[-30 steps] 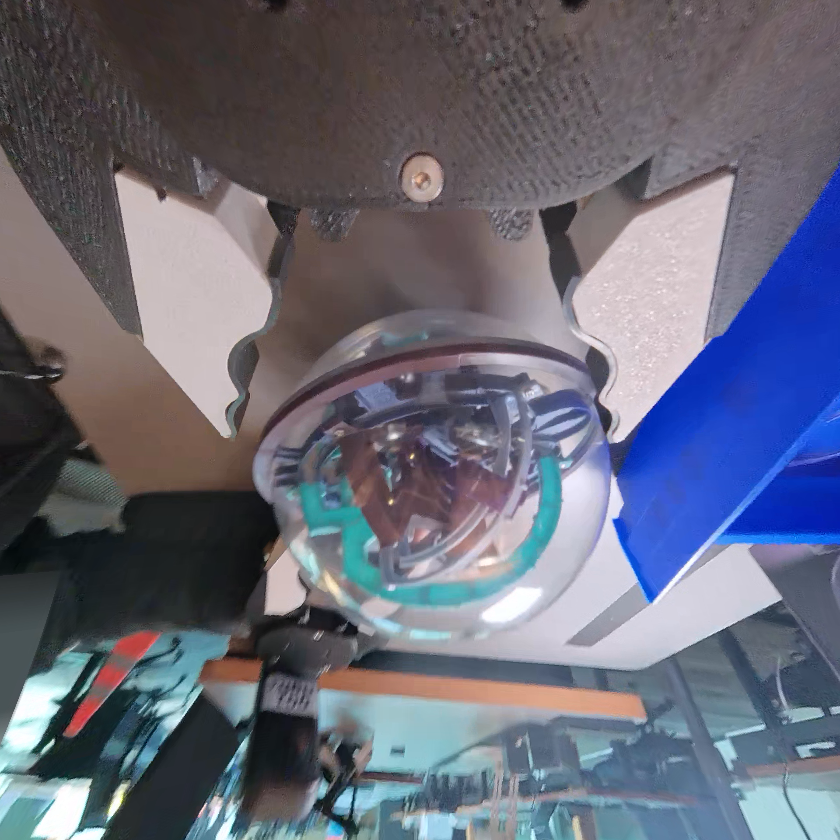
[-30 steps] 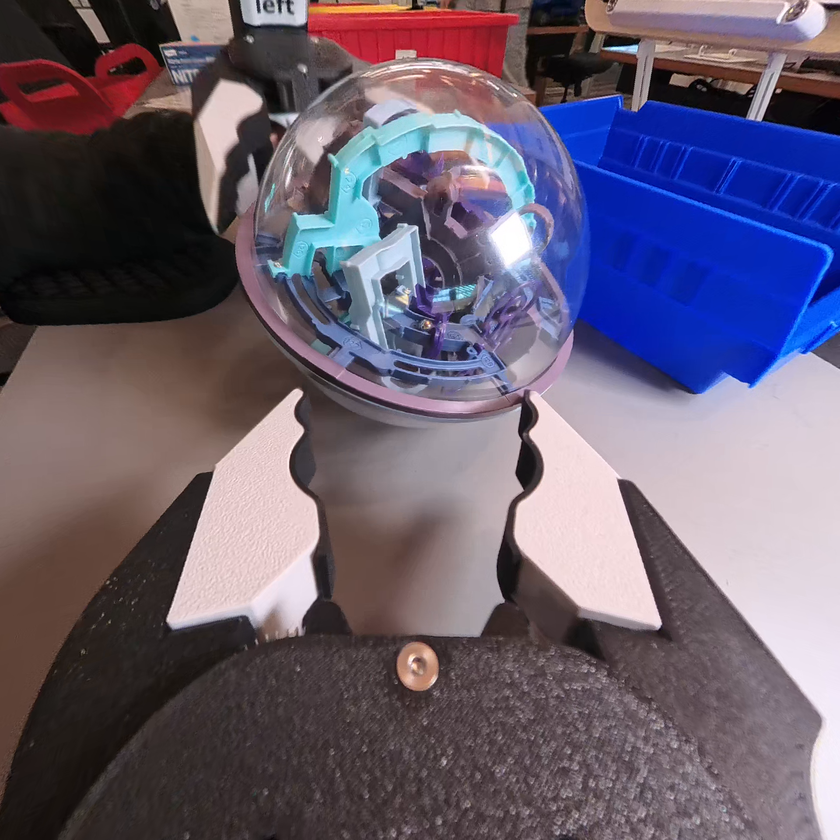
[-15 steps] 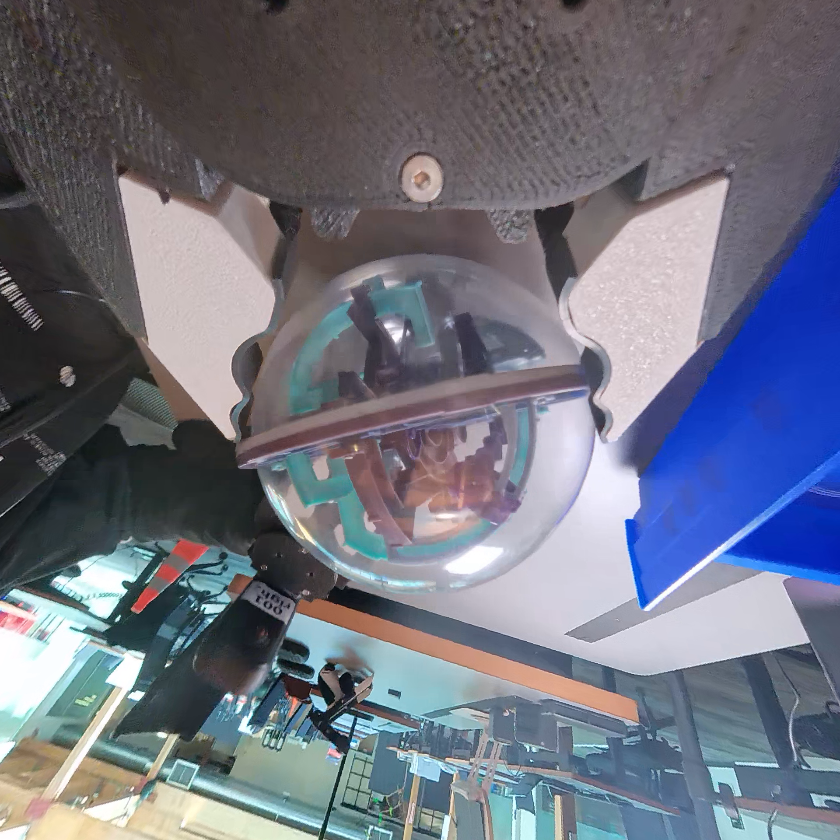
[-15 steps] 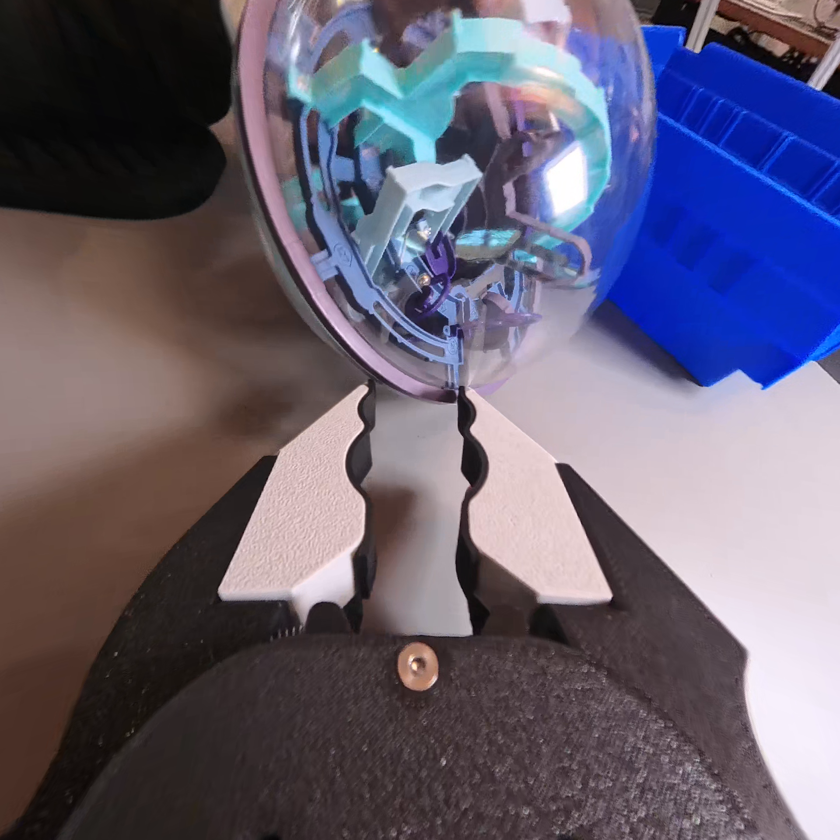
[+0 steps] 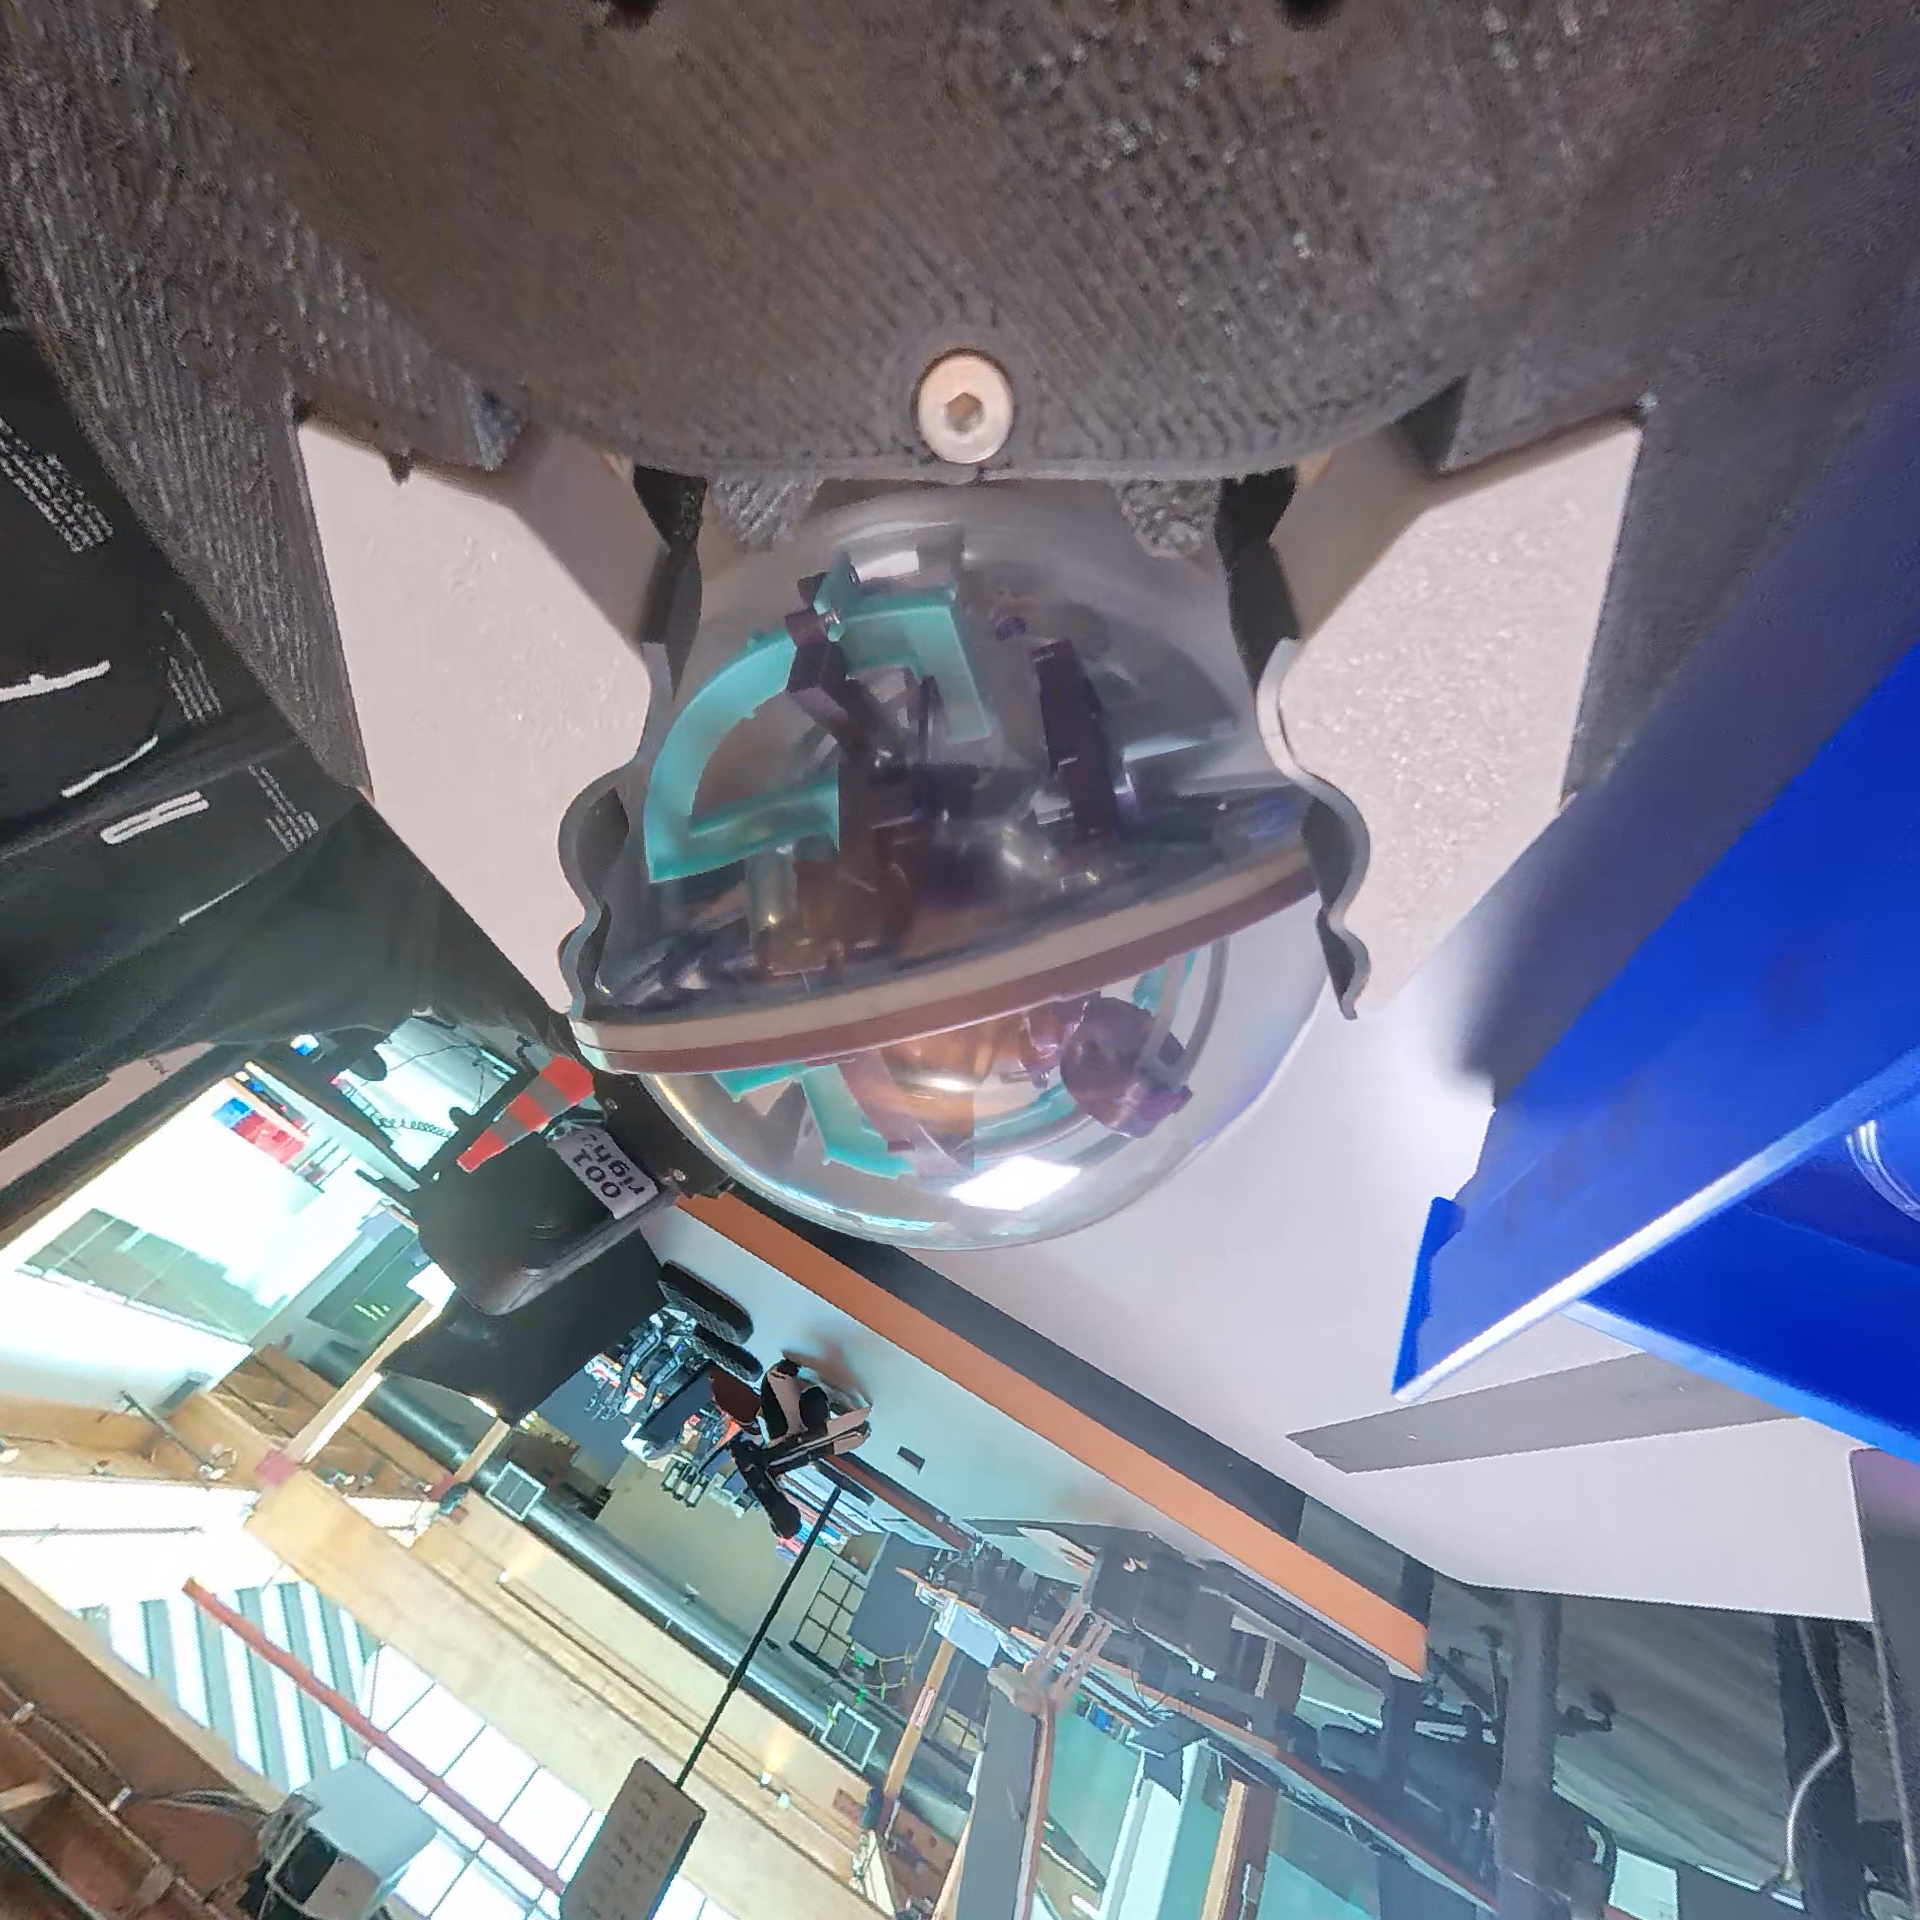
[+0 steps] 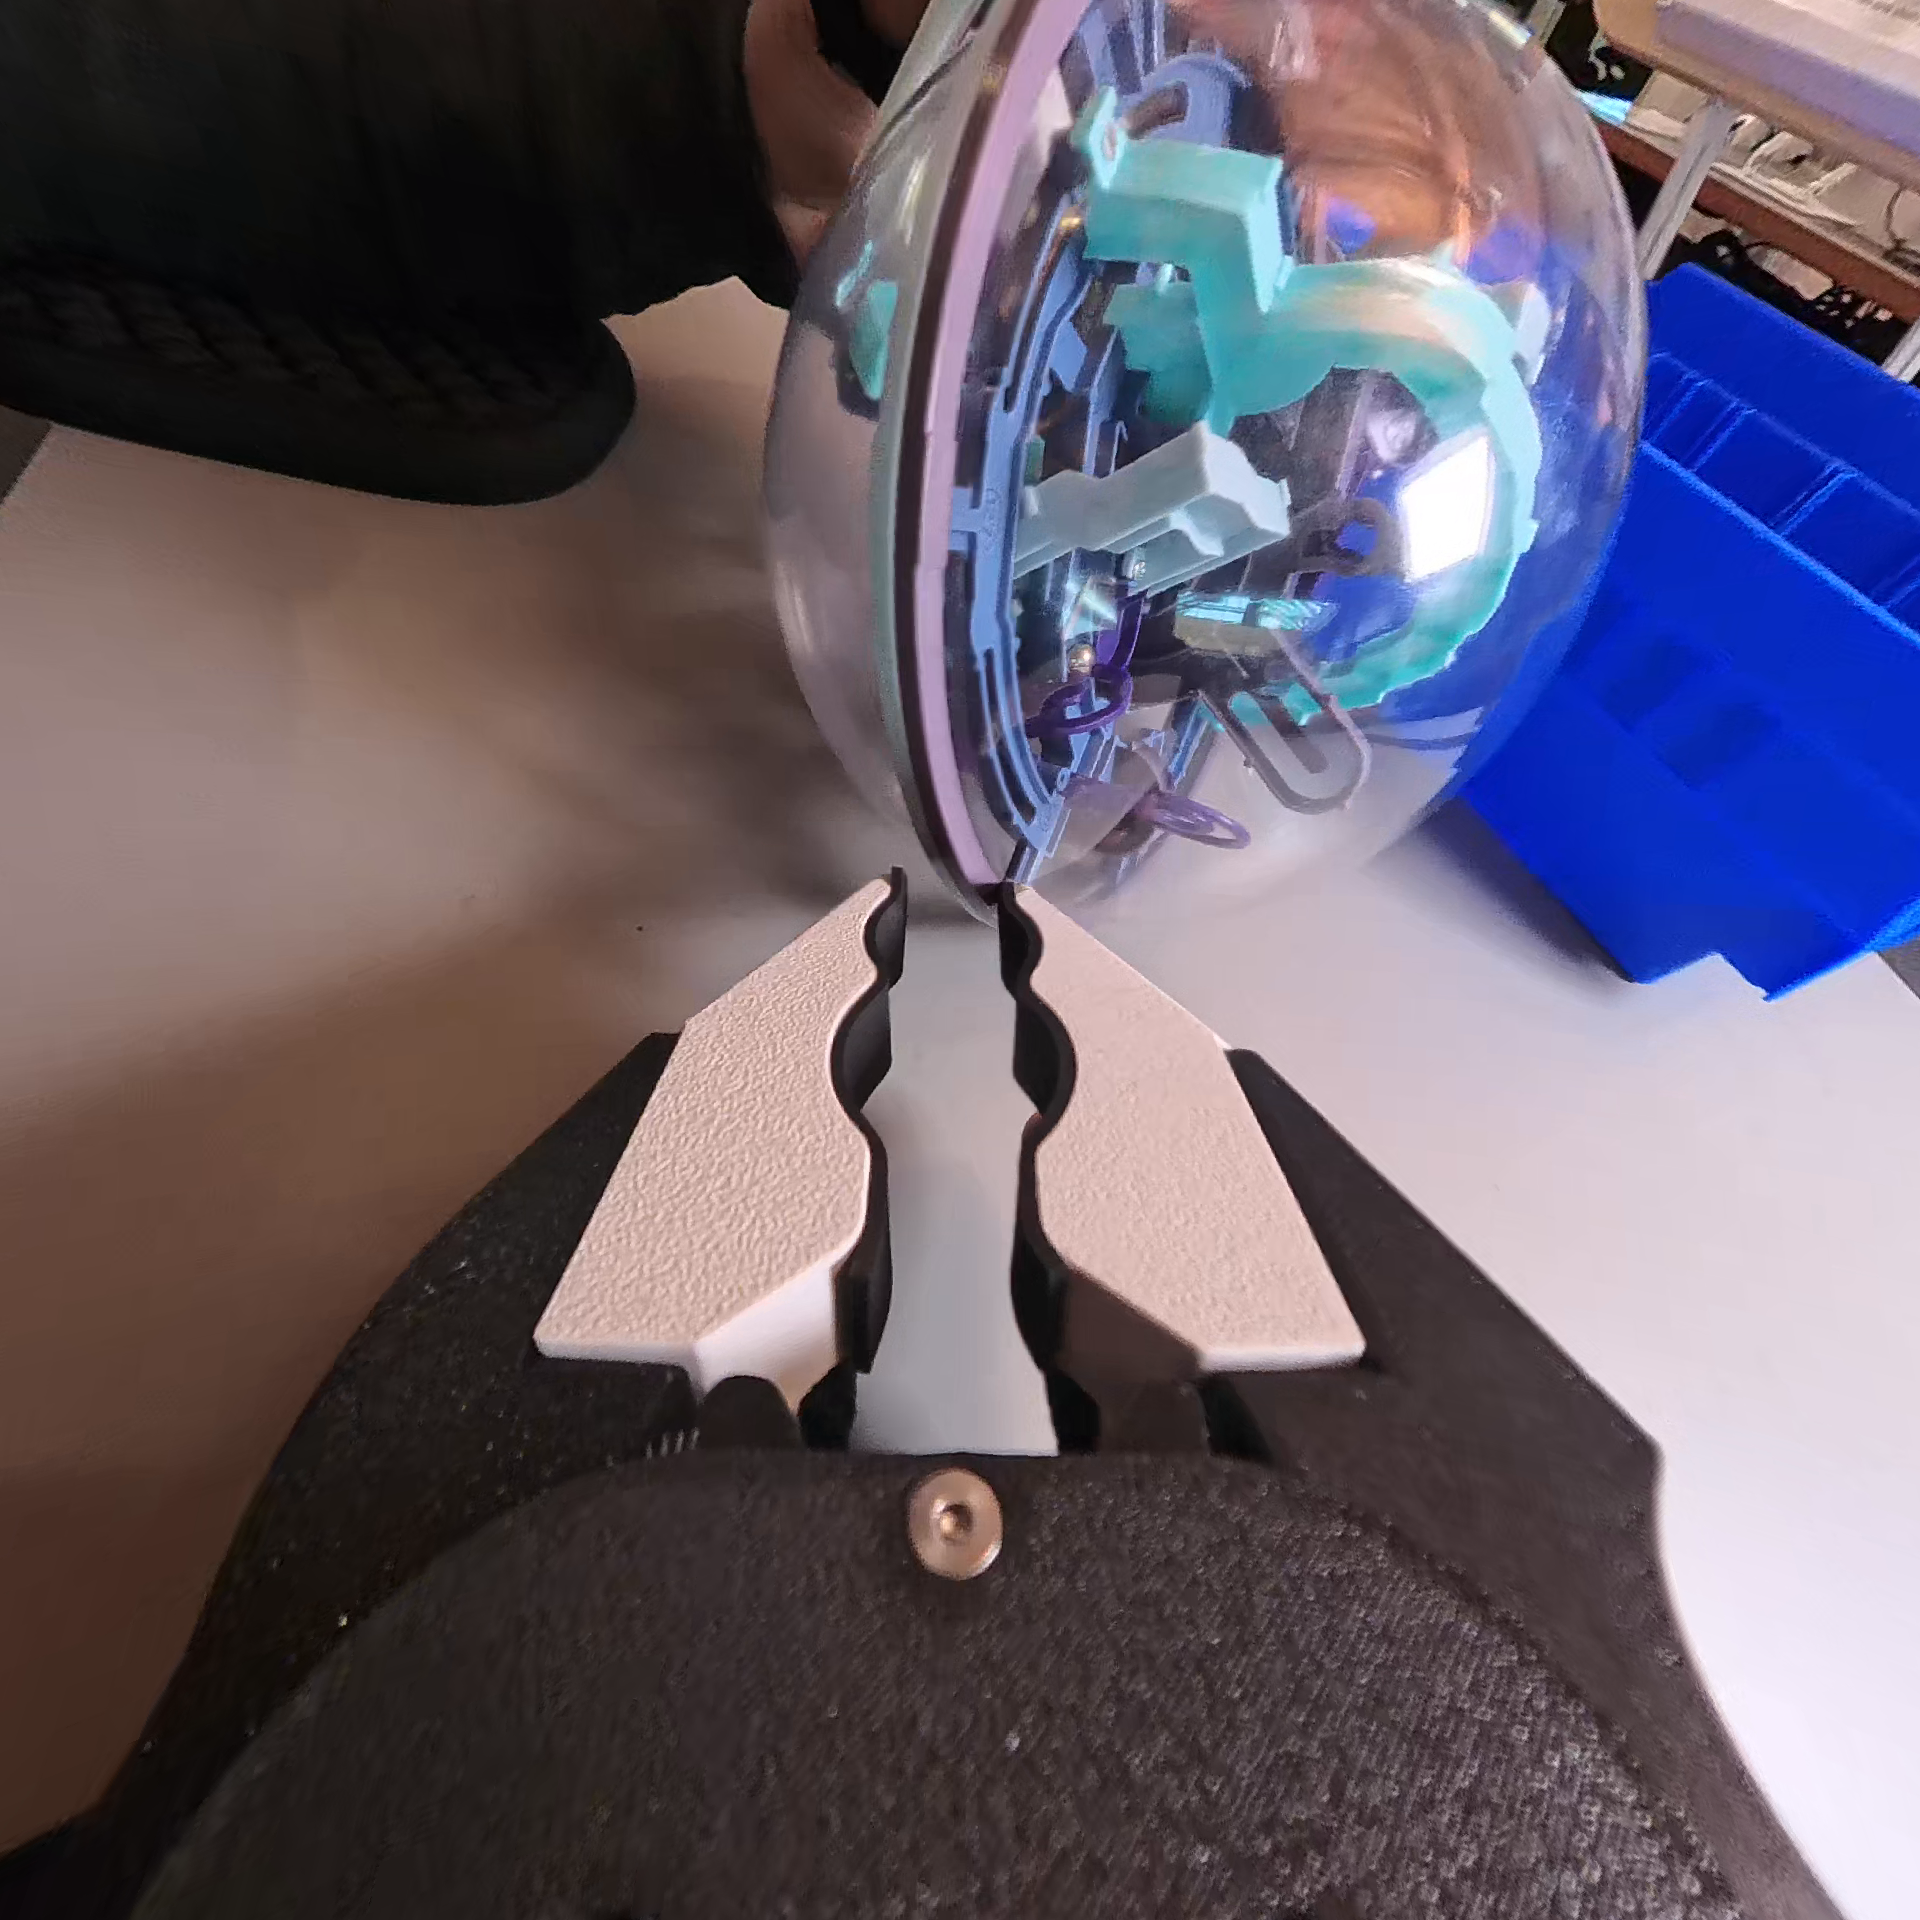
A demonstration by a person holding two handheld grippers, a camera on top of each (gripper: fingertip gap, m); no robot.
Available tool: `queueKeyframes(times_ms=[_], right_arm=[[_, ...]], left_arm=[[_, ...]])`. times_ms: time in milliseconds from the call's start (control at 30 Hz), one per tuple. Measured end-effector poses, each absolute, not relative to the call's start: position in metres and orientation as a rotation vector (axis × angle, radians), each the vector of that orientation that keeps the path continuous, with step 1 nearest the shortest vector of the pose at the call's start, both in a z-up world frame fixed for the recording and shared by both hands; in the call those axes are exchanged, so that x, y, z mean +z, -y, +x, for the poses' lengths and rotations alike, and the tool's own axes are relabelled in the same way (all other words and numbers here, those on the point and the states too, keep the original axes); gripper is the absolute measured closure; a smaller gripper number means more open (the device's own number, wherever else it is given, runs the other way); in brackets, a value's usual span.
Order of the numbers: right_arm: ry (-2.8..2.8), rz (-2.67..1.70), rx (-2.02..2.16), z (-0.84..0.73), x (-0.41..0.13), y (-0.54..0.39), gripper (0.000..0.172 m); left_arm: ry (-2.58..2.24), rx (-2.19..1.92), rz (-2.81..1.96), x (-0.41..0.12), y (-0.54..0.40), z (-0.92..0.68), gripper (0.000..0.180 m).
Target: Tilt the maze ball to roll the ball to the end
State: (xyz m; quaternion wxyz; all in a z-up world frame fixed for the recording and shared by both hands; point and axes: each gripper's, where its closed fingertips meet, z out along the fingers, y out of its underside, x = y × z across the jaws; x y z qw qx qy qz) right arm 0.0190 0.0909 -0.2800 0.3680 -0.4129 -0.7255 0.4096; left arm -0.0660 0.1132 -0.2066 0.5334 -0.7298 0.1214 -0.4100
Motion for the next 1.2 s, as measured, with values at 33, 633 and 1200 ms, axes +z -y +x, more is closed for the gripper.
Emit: queueKeyframes(times_ms=[33, 633, 1200], right_arm=[[1.854, -1.064, 1.043, 0.019, -0.279, -0.093, 0.153], [1.592, -1.245, 1.051, 0.017, -0.257, -0.138, 0.164], [1.422, -1.438, 1.389, 0.023, -0.249, -0.16, 0.164]], left_arm=[[-0.278, -0.98, -1.74, -0.206, -0.115, -0.068, 0.048], [-0.122, -1.099, -1.843, -0.211, -0.146, -0.076, 0.05], [-0.3, -0.918, -1.685, -0.187, -0.156, -0.076, 0.081]])
